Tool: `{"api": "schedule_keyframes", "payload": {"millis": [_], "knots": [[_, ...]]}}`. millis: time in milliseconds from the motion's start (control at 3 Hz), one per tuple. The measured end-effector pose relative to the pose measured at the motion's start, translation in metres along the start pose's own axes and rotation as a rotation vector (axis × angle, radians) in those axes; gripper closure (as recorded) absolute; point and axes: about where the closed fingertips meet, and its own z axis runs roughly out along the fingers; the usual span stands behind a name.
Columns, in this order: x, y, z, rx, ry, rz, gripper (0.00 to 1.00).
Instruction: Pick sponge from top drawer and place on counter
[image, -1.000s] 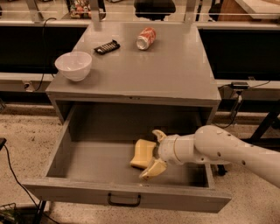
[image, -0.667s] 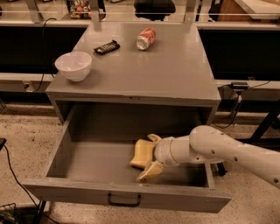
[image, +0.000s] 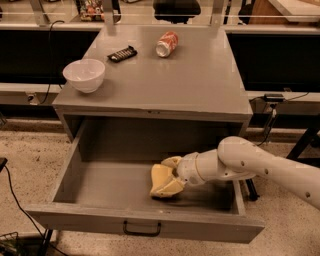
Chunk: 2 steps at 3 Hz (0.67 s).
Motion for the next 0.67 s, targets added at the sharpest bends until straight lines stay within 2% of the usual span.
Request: {"api": "schedule_keyframes", "payload": {"millis": [333,667], "knots": [[-0.021,-0.008,-0.026,0.042,-0.016,-0.043,0.8],[-0.063,-0.008,-0.08,0.125,-0.097,-0.157,1.0]]}}
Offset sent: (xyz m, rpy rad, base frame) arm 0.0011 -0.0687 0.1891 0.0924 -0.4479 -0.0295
